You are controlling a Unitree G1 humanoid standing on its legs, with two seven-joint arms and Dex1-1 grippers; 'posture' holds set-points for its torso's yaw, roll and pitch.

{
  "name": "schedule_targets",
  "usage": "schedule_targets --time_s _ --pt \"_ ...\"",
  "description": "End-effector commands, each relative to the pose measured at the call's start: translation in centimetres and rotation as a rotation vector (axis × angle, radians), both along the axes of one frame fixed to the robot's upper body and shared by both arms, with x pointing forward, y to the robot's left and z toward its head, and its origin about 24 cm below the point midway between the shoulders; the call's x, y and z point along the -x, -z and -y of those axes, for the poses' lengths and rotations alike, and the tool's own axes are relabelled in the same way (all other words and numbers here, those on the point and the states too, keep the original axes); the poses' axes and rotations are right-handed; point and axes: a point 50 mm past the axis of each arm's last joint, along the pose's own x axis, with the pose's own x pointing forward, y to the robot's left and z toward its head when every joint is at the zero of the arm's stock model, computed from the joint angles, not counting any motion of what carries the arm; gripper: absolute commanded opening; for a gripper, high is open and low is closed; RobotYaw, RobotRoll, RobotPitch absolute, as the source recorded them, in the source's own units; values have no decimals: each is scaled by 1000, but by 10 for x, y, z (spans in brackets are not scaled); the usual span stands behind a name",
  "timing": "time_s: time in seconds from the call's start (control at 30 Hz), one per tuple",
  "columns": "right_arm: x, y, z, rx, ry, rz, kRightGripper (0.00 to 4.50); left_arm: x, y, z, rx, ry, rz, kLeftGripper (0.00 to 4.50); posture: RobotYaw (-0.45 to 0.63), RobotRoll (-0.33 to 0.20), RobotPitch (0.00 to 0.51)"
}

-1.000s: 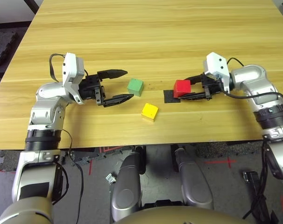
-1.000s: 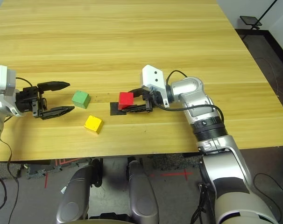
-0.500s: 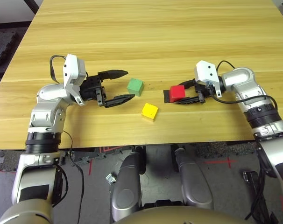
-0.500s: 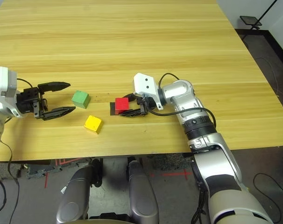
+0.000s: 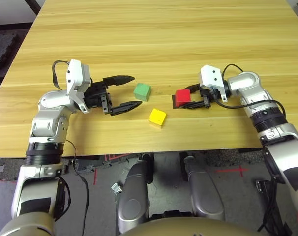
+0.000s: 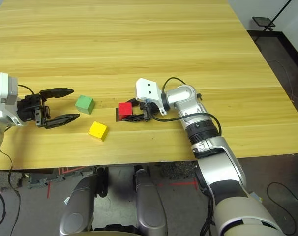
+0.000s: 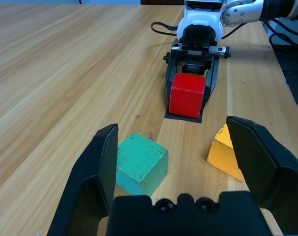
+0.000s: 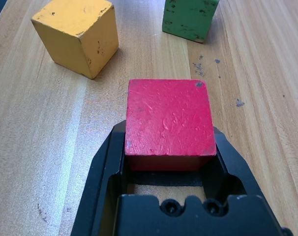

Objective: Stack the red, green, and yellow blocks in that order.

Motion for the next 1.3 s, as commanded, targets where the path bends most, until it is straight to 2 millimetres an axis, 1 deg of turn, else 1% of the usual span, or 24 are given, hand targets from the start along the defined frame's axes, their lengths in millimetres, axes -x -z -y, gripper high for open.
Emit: schedule_targets --time_s 0.03,0.07,0.13,0.2,0.23,0.3,0.43,0.57,0.67,0.73,0.9,1.0,1.1,1.2,1.3 --pt "0 7 1 20 3 -17 2063 4 0 -1 0 5 -2 4500 332 32 299" --pt "0 7 1 21 2 -17 2063 4 0 -1 1 5 -2 4500 332 32 299" --pt "1 7 1 23 -1 -25 2806 3 0 -2 1 3 -2 4500 330 35 298" --pt "1 6 2 24 -2 -29 3430 3 -1 -2 1 2 -2 4500 328 37 296" --pt "1 6 2 24 -1 -28 3889 2 -1 -2 0 2 -2 4500 325 38 295" --pt "0 4 4 24 3 -27 4458 2 -1 -3 -1 3 -3 4500 320 40 294" --pt "0 -6 12 17 7 -22 4458 0 -1 -2 -2 7 -5 4500 306 42 291" --pt "6 -26 29 10 -4 -20 4458 -3 -1 0 -3 13 -5 4500 292 42 291" --pt "14 -43 46 13 -3 -16 4458 -5 -2 0 -2 17 -5 4500 279 41 290" --pt "23 -58 63 5 12 -28 4458 -7 -2 0 -3 22 -4 4500 272 41 290" --pt "41 -78 86 -17 65 -72 4458 -14 -1 0 -36 54 1 4500 256 40 284" --pt "47 -87 91 -24 106 -59 4458 -23 -1 -4 -70 49 10 4500 237 41 279" --pt "51 -95 97 -46 170 -15 4458 -34 -7 -9 -81 1 34 4500 215 42 277" --pt "60 -99 102 -77 212 -5 4458 -34 -14 -7 -56 6 54 4500 205 46 279" --pt "65 -97 109 -100 262 -6 4458 -30 -9 -1 -68 56 48 4500 199 49 279"
